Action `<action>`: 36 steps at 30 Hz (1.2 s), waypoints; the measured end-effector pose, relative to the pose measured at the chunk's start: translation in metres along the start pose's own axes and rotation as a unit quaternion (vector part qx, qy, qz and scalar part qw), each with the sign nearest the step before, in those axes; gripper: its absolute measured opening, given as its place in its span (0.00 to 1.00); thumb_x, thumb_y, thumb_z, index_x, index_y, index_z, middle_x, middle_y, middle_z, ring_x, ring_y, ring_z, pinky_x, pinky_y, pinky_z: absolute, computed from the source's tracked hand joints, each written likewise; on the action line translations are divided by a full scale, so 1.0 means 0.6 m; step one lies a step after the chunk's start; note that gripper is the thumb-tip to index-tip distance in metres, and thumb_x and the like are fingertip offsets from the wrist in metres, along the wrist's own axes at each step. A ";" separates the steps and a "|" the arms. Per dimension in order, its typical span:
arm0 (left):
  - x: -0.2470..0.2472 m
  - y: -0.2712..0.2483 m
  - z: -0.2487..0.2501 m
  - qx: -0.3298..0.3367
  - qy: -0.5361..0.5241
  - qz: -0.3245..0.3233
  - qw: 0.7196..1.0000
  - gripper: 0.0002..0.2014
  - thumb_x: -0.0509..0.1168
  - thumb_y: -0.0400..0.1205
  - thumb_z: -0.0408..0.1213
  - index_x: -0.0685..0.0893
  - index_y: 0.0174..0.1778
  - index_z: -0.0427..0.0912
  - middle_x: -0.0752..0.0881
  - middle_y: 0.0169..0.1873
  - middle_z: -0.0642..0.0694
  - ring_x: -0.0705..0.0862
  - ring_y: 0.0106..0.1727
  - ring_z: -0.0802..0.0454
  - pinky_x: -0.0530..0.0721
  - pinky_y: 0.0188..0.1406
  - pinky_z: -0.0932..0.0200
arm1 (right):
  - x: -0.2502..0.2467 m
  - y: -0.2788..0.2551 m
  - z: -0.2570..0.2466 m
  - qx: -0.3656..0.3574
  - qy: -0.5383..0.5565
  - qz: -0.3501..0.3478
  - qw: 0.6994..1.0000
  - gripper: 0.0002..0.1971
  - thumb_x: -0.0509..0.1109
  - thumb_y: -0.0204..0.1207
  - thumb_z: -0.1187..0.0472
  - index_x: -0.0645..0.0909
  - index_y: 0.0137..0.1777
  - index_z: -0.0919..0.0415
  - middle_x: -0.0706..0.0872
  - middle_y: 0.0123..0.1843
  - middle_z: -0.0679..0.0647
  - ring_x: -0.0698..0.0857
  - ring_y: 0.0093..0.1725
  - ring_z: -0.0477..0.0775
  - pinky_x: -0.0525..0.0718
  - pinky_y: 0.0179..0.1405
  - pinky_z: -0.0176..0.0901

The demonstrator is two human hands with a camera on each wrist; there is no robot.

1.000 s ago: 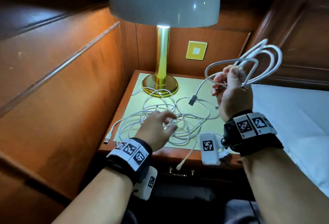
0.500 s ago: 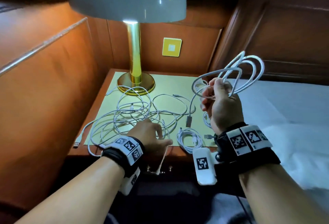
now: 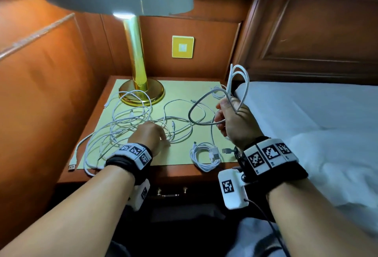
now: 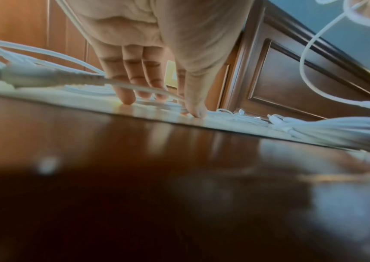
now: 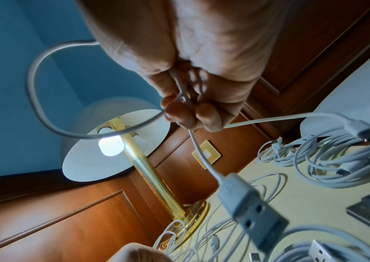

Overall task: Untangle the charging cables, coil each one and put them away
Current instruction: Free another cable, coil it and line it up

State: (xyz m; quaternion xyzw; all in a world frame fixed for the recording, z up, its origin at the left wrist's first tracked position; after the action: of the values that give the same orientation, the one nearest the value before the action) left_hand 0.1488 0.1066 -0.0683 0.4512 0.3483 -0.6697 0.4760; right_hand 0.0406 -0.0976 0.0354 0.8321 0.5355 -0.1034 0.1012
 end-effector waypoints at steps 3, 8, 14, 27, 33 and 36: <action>-0.005 0.009 -0.005 -0.032 -0.007 0.018 0.999 0.09 0.80 0.73 0.49 0.86 0.33 0.55 0.82 0.45 0.47 0.81 0.47 0.46 0.82 0.48 0.56 | -0.008 0.002 0.001 -0.006 0.003 -0.003 1.000 0.14 0.55 0.90 0.56 0.75 0.43 0.56 0.79 0.30 0.51 0.75 0.24 0.44 0.73 0.24 0.33; -0.004 0.014 -0.009 -0.052 0.003 0.008 0.999 0.07 0.80 0.73 0.46 0.92 0.40 0.48 0.89 0.44 0.43 0.86 0.42 0.44 0.85 0.44 0.56 | -0.013 0.001 0.001 -0.012 0.026 -0.001 1.000 0.14 0.55 0.90 0.59 0.76 0.43 0.58 0.79 0.30 0.53 0.75 0.21 0.41 0.73 0.23 0.32; -0.017 -0.004 -0.002 -0.024 0.016 -0.003 1.000 0.08 0.75 0.77 0.35 0.92 0.50 0.45 0.88 0.50 0.41 0.87 0.47 0.42 0.88 0.48 0.53 | -0.018 -0.004 -0.003 -0.010 0.030 -0.001 0.999 0.14 0.55 0.90 0.59 0.75 0.44 0.58 0.78 0.31 0.53 0.75 0.21 0.41 0.73 0.22 0.31; -0.098 -0.185 0.095 0.185 -0.272 0.031 0.944 0.19 0.75 0.79 0.34 0.85 0.64 0.53 0.89 0.51 0.59 0.88 0.41 0.65 0.85 0.44 0.68 | -0.006 -0.086 -0.021 0.069 0.181 -0.101 0.976 0.14 0.56 0.90 0.54 0.75 0.47 0.60 0.79 0.30 0.53 0.72 0.26 0.51 0.66 0.27 0.43; -0.078 -0.315 0.118 0.187 -0.384 -0.003 0.904 0.21 0.70 0.80 0.22 0.74 0.58 0.52 0.90 0.48 0.48 0.89 0.39 0.44 0.89 0.44 0.41 | 0.016 -0.190 -0.027 0.137 0.302 -0.160 0.930 0.15 0.53 0.91 0.54 0.74 0.47 0.60 0.75 0.29 0.52 0.66 0.26 0.50 0.66 0.25 0.42; -0.082 -0.380 0.117 0.220 -0.360 0.063 0.905 0.23 0.70 0.78 0.22 0.75 0.54 0.57 0.88 0.41 0.51 0.87 0.34 0.48 0.87 0.35 0.45 | 0.029 -0.247 -0.027 0.154 0.319 -0.176 0.919 0.15 0.53 0.91 0.54 0.74 0.47 0.60 0.72 0.29 0.53 0.64 0.25 0.49 0.64 0.24 0.41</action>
State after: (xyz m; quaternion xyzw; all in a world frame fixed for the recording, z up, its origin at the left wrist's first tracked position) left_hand -0.0806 0.1289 0.0109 0.2938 -0.0315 -0.8148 0.4988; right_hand -0.0866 -0.0181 0.0373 0.7187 0.6545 0.0700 -0.2241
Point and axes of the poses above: each hand's wrist, its own y-axis towards the middle knuckle, its own x-axis out of the palm, z = x × y, the point moved 4 cm from there along y, towards the middle knuckle
